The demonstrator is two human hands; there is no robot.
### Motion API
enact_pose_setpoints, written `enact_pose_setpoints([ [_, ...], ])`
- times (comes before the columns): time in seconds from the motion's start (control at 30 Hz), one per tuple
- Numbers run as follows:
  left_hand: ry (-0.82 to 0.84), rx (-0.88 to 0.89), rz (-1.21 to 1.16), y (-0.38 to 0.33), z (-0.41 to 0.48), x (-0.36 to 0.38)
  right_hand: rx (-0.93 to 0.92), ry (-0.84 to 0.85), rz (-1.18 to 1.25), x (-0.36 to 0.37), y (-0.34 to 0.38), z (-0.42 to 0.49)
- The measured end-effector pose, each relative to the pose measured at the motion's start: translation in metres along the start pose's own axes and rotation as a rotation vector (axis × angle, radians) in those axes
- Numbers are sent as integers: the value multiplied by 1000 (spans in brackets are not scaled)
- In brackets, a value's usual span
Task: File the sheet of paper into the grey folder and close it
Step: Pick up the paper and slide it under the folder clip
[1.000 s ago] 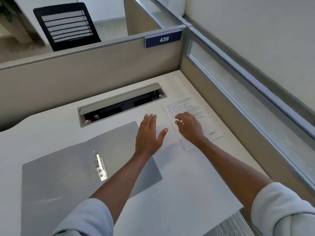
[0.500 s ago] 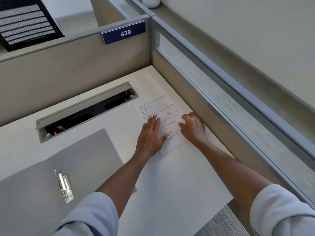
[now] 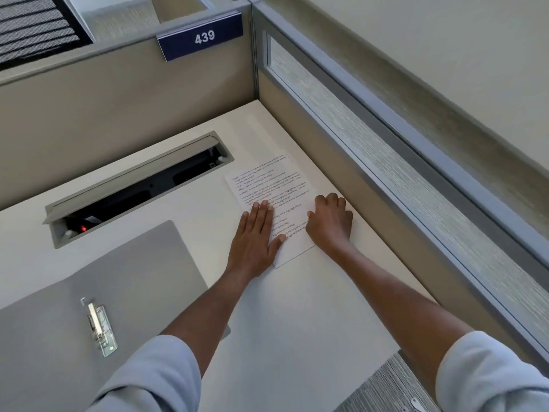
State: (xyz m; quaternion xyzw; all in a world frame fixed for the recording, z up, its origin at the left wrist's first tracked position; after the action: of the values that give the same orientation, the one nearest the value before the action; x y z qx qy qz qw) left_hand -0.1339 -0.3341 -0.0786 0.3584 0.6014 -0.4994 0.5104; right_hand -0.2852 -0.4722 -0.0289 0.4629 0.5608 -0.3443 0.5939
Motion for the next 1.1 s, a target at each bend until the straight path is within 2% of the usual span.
enact_pose_setpoints([
  [0.33,-31,2,-9,2,-1,6,105,-8,169,-2,1,5],
  [0.43,-41,3,-9,2,-1,6,134,4,301,-3,1,9],
  [0.67,-67,7,-12,2,-2,5,216,169,520,-8,-19,38],
  [0.83,-79,0,-53,3,-2,4,287,225,727,-5,-38,52],
  [0.97,-117,-147,-181,5,-7,-3,339,230,857,-6,-38,50],
  [1.1,-221,-467,-585,7,-16,-19,396,227,996,-5,-38,42],
])
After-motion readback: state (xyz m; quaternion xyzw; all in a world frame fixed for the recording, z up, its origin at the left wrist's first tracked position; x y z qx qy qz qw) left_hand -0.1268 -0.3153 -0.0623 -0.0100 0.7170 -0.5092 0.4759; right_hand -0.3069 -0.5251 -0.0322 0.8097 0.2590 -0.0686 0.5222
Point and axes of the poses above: each hand's wrist, its own z-axis towards the middle knuckle, its own x-axis out of the palm, y = z × x, the point moved 3 cm from there along z, towards the middle knuckle, and after that the axes turned 5 degrees about -y, right-handed, at the moved point
